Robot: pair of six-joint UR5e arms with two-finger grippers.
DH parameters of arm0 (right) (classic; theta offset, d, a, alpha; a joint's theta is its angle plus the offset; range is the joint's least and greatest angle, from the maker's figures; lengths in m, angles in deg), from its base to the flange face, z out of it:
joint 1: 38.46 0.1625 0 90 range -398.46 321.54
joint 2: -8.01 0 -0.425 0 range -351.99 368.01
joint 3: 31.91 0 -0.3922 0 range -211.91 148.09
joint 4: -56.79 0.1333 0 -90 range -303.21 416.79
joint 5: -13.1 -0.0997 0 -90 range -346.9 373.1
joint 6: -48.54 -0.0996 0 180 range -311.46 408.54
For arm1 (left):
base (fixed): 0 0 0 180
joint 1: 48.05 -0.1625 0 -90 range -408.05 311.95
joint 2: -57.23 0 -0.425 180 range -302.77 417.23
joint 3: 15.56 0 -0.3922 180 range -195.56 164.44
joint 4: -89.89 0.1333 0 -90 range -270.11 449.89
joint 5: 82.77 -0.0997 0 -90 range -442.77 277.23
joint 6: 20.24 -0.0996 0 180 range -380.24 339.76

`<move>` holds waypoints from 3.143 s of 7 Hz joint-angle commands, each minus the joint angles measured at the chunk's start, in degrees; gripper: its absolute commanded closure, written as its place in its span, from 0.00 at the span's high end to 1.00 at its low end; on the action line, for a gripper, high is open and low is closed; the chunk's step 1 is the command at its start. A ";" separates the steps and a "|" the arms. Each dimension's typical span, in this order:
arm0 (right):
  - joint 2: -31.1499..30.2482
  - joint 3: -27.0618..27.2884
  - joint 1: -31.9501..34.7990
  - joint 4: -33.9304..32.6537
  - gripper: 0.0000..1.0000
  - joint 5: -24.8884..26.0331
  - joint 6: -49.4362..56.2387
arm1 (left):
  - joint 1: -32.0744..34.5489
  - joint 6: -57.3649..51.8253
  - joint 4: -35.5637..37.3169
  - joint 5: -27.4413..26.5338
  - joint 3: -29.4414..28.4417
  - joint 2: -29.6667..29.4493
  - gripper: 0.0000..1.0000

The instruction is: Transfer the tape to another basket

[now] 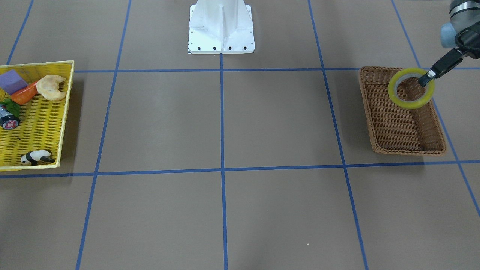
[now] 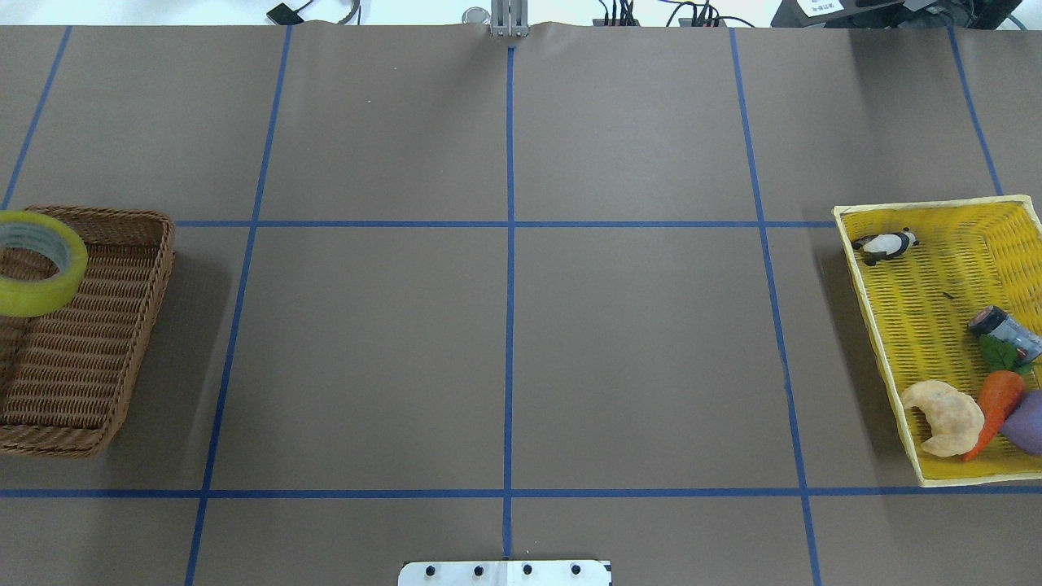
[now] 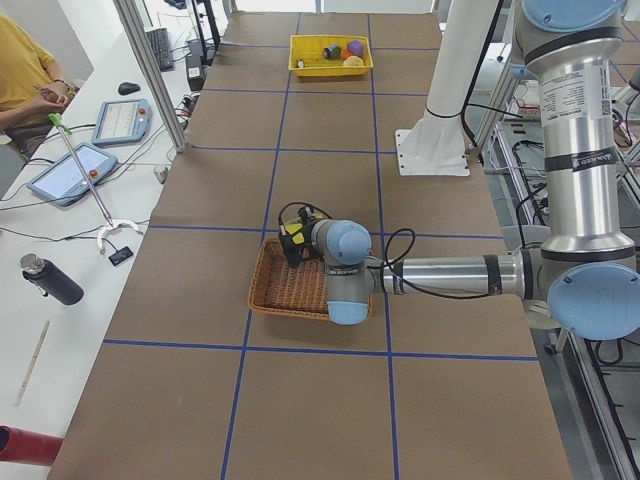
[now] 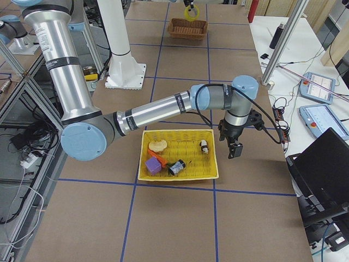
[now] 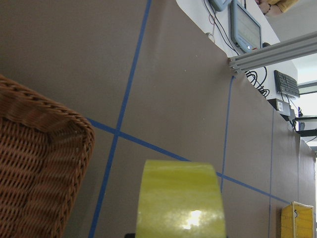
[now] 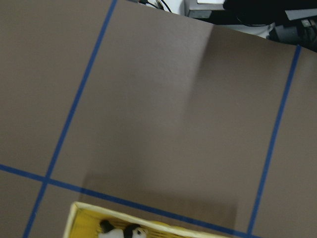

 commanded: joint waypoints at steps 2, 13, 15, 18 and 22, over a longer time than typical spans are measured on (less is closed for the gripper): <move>-3.90 0.07 2.39 -0.11 1.00 0.68 4.05 | -0.16 -1.76 -10.49 -0.72 -12.10 -0.74 0.00; -4.43 0.15 2.49 -0.03 1.00 -1.88 3.61 | -1.12 -11.70 -12.17 -5.12 -13.88 -3.37 0.97; -4.52 0.33 2.49 -0.03 1.00 -1.88 3.61 | 2.45 -22.60 -10.95 -5.29 -12.11 -3.64 0.98; -4.52 0.24 2.66 -0.03 1.00 -1.97 3.52 | 10.01 -49.66 11.19 -5.56 -5.30 -4.08 0.98; -5.13 -0.02 3.63 -0.03 1.00 -1.62 3.61 | 15.84 -90.55 45.50 -12.83 -0.33 -3.81 0.98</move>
